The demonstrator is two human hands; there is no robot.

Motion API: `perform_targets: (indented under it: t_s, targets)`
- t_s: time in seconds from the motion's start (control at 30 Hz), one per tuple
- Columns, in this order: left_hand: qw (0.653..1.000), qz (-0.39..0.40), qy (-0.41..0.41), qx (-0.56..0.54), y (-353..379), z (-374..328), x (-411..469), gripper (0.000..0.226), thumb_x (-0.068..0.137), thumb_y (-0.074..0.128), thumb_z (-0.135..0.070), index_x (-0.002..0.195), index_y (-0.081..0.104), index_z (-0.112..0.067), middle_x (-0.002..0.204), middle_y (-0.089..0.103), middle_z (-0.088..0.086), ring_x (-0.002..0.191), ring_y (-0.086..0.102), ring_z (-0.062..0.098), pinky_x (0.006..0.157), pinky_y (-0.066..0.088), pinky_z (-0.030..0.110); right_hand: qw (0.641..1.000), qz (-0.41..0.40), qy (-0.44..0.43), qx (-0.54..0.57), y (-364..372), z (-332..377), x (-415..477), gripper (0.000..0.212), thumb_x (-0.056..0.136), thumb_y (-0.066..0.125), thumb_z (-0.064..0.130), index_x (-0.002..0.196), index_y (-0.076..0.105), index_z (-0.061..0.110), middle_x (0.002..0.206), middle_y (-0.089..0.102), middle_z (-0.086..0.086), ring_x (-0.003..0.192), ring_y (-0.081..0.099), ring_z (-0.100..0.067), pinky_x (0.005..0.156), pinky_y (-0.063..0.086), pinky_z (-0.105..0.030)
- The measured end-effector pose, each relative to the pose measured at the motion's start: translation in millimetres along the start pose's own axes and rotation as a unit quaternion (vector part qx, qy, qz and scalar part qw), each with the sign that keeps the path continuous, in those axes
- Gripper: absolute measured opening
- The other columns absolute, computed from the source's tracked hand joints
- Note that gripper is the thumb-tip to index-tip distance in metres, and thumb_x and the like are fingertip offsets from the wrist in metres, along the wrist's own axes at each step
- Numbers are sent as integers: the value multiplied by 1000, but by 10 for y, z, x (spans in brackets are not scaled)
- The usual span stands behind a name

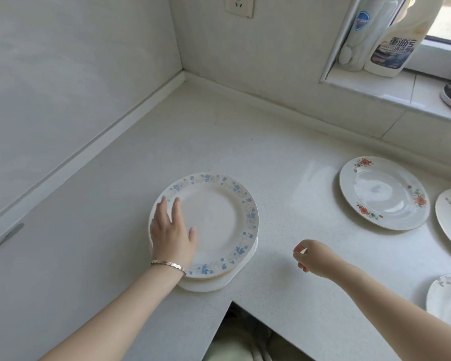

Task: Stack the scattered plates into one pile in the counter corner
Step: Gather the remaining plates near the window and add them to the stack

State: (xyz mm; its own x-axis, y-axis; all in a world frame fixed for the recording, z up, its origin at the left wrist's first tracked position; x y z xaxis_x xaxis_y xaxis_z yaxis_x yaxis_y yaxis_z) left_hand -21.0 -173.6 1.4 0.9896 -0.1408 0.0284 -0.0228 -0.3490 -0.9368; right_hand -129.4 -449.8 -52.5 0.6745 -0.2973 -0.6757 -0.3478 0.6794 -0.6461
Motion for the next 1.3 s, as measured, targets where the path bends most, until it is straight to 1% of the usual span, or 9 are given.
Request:
perform_targets:
  t_s: [0.13, 0.3, 0.47, 0.63, 0.8, 0.93, 1.03, 1.13, 1.3]
  targets:
    - [982, 12, 172, -73, 33, -794, 51, 30, 81, 48, -10, 102, 67, -2, 102, 67, 16, 96, 63, 36, 86, 53, 38, 998, -41, 18, 32, -175, -299, -57, 13, 91, 45, 24, 95, 57, 20, 69, 62, 7, 66, 61, -12, 73, 52, -29]
    - [935, 302, 77, -171, 558, -1862, 57, 19, 88, 47, -9, 100, 60, -14, 77, 57, -3, 79, 56, 19, 75, 46, 25, 992, -94, 58, 68, -640, -922, -225, 8, 89, 45, 24, 90, 53, 26, 70, 62, 9, 73, 63, -17, 75, 52, -30]
    - [824, 488, -133, -256, 1151, -2793, -154, 16, 91, 45, -4, 80, 47, -15, 68, 50, 2, 59, 51, 12, 56, 38, 21, 984, -129, 91, 77, -1050, -1700, -380, 17, 89, 46, 25, 99, 59, 23, 85, 65, 3, 80, 59, -18, 72, 48, -27]
    - [776, 392, -312, -383, 1690, -3399, -176, 9, 88, 58, -7, 92, 51, -7, 78, 53, 9, 65, 51, 20, 56, 38, 26, 979, -133, 105, 112, -1256, -2359, -405, 18, 89, 46, 24, 100, 61, 22, 85, 62, 4, 80, 55, -15, 72, 45, -26]
    - [710, 326, -394, -485, 2023, -3752, -146, 38, 90, 56, -3, 128, 52, -1, 131, 58, 15, 112, 60, 28, 93, 45, 35, 976, -120, 105, 151, -1418, -2831, -268, 24, 89, 45, 23, 106, 61, 18, 86, 63, 3, 72, 57, -16, 72, 47, -28]
    - [686, 281, -412, -531, 2125, -3840, -153, 6, 94, 52, -5, 87, 54, -5, 136, 53, 19, 83, 57, 26, 86, 44, 42, 978, -107, 84, 157, -1491, -2991, -140, 25, 89, 43, 24, 107, 60, 19, 83, 62, 5, 71, 55, -14, 74, 49, -29]
    - [675, 253, -410, -558, 2176, -3846, -160, 16, 95, 48, -1, 80, 51, -6, 128, 58, 21, 81, 59, 27, 95, 43, 48, 980, -97, 72, 157, -1499, -3013, -93, 25, 89, 43, 25, 108, 60, 20, 81, 61, 6, 62, 52, -9, 71, 47, -28]
    - [690, 225, -403, -558, 2056, -3863, -177, 15, 94, 47, 5, 83, 52, -3, 88, 60, 15, 81, 60, 30, 100, 43, 52, 981, -87, 64, 160, -1475, -2972, -100, 26, 89, 43, 24, 108, 59, 19, 84, 60, 5, 60, 52, -8, 73, 48, -29]
    - [694, 227, -390, -560, 1652, -3572, -212, 23, 91, 50, 9, 71, 50, -4, 78, 60, 13, 73, 58, 28, 94, 47, 48, 984, -90, 49, 146, -1455, -2770, -185, 22, 88, 43, 24, 104, 59, 20, 85, 63, 3, 67, 58, -13, 70, 50, -29]
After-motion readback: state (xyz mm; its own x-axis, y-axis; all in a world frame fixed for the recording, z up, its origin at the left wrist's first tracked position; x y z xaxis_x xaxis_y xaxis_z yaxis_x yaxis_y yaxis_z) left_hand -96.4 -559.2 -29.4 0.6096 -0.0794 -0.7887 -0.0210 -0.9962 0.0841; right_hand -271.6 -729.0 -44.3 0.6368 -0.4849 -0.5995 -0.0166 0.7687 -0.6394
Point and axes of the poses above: each hand's wrist, its own x-axis towards the middle knuckle, its own y-axis out of the palm, z = x × y, the point moved 3 cm from there along x, towards the middle knuckle
